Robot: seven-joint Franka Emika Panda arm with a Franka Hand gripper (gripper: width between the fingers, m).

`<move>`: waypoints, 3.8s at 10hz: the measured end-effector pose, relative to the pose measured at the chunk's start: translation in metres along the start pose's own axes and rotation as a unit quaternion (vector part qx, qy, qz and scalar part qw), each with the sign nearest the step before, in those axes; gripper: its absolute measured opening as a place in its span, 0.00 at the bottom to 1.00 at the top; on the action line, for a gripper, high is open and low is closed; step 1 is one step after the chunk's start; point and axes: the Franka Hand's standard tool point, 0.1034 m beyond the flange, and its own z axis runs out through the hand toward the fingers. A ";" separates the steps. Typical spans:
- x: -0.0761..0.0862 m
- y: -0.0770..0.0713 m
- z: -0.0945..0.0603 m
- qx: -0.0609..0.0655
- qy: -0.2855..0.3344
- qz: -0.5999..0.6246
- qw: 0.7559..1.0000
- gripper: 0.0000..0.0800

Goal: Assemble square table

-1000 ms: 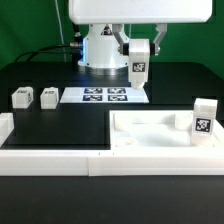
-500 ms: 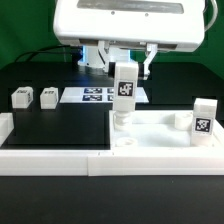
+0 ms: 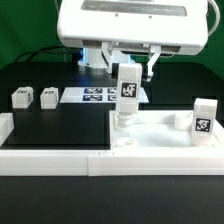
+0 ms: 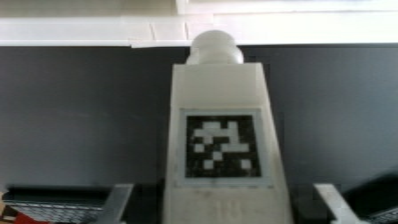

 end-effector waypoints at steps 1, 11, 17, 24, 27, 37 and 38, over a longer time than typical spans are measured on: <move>-0.004 0.001 0.004 -0.002 0.000 -0.002 1.000 0.37; -0.032 -0.009 0.018 -0.001 -0.019 -0.015 1.000 0.37; -0.034 -0.007 0.026 -0.006 0.000 -0.021 1.000 0.39; -0.036 -0.007 0.026 -0.006 -0.003 -0.024 1.000 0.81; -0.036 -0.007 0.026 -0.006 -0.003 -0.025 1.000 0.81; 0.001 0.024 0.008 0.076 -0.179 0.011 0.981 0.81; 0.007 0.016 0.011 0.088 -0.222 0.017 0.971 0.81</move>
Offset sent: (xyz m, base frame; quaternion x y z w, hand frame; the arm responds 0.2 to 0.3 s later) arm -0.0029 0.0079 -0.0123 0.0059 0.0087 0.0085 0.9999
